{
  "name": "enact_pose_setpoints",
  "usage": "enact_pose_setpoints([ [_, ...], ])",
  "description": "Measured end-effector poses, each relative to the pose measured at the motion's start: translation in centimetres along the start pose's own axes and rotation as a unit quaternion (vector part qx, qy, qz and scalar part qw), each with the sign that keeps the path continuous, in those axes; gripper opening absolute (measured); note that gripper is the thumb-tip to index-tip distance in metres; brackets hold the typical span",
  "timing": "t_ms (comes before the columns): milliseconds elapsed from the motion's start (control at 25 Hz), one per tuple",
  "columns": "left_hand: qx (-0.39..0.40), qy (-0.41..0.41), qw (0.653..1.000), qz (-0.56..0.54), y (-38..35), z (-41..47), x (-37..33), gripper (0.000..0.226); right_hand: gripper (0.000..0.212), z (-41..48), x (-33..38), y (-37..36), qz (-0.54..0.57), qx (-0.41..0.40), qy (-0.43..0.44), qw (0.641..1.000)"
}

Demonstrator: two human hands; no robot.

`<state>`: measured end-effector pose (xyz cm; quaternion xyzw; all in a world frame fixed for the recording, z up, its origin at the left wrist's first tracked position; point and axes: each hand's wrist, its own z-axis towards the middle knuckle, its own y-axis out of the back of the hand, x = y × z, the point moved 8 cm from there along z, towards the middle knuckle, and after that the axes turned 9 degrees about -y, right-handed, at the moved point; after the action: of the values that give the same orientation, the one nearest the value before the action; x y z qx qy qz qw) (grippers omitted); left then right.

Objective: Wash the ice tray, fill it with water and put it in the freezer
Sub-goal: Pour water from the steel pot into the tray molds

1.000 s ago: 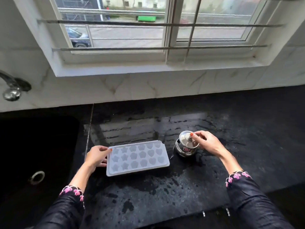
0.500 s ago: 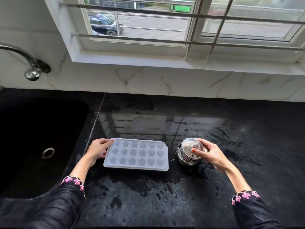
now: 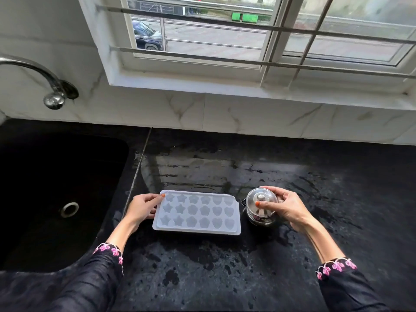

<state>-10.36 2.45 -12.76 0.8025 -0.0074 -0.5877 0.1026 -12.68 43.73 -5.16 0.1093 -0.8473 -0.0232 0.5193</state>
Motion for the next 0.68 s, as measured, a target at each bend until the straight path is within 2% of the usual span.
enact_pose_setpoints([
  [240, -0.01, -0.01, 1.0, -0.008, 0.1, 0.2, 0.2, 0.022, 0.073, 0.6, 2.0, -1.5, -0.045, -0.034, 0.001, 0.998],
  [440, -0.009, -0.003, 1.0, -0.019, 0.2, 0.4, 0.4, 0.023, 0.085, 1.1, 2.6, -1.6, -0.065, -0.048, -0.009, 0.997],
  [680, -0.01, -0.007, 1.0, -0.014, 0.2, 0.4, 0.3, 0.024, 0.079, 1.3, 3.5, -1.8, -0.106, -0.057, -0.015, 0.993],
])
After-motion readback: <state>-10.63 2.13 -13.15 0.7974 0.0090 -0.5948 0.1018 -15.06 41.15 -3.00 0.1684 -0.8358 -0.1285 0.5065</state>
